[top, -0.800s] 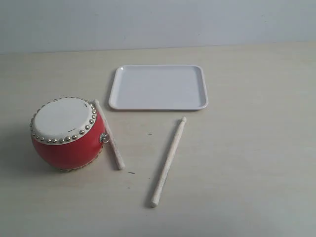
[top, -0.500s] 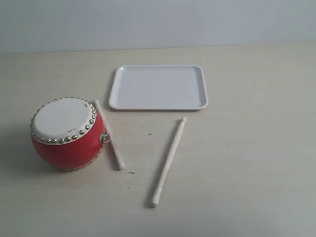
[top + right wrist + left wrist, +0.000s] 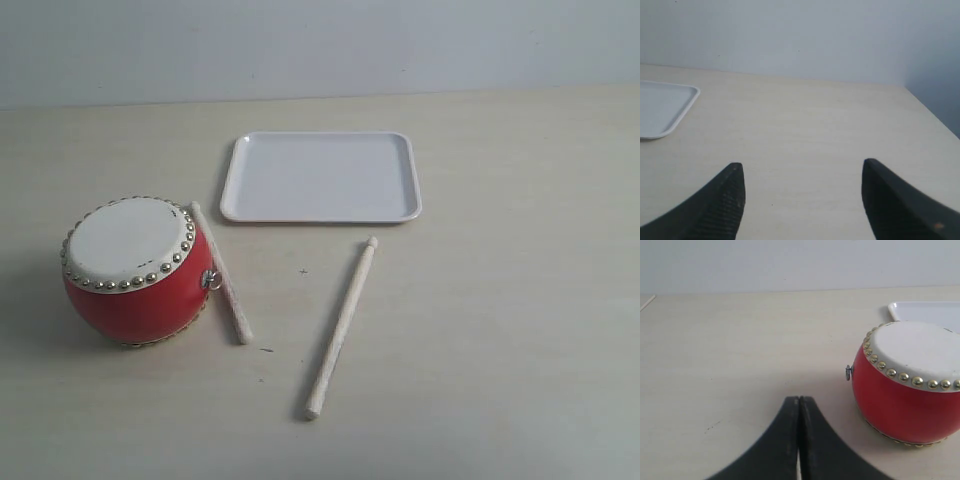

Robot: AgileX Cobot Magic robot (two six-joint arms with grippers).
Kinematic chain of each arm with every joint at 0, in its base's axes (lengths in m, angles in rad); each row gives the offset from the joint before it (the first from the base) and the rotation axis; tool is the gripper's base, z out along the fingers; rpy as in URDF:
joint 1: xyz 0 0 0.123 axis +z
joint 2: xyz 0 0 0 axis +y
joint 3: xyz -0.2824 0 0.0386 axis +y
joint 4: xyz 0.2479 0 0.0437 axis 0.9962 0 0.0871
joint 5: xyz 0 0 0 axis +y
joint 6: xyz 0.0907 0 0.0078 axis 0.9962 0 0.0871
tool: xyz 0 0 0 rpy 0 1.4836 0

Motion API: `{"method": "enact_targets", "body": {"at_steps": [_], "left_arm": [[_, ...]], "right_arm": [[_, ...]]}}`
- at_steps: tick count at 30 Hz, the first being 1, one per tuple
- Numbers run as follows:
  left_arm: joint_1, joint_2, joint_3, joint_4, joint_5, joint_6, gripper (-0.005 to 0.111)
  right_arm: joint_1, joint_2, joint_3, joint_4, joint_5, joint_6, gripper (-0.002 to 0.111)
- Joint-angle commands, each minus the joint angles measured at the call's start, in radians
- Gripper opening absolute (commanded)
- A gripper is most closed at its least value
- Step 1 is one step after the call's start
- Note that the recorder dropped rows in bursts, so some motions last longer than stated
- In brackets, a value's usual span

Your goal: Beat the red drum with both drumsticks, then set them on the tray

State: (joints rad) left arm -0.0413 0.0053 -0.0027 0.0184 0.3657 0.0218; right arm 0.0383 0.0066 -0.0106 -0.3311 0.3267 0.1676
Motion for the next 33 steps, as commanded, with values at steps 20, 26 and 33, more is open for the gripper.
{"method": "enact_targets", "body": {"at_steps": [20, 26, 33], "left_arm": [[0.001, -0.005, 0.003, -0.002, -0.005, 0.001, 0.000], [0.001, -0.005, 0.003, -0.002, -0.005, 0.001, 0.000], [0.001, -0.005, 0.003, -0.002, -0.005, 0.001, 0.000]], "right_arm": [[-0.004, -0.007, 0.003, 0.039, -0.168, -0.001, 0.063], [-0.004, -0.007, 0.003, 0.043, -0.170, 0.049, 0.063], [-0.004, -0.007, 0.003, 0.046, -0.221, 0.184, 0.063]]}}
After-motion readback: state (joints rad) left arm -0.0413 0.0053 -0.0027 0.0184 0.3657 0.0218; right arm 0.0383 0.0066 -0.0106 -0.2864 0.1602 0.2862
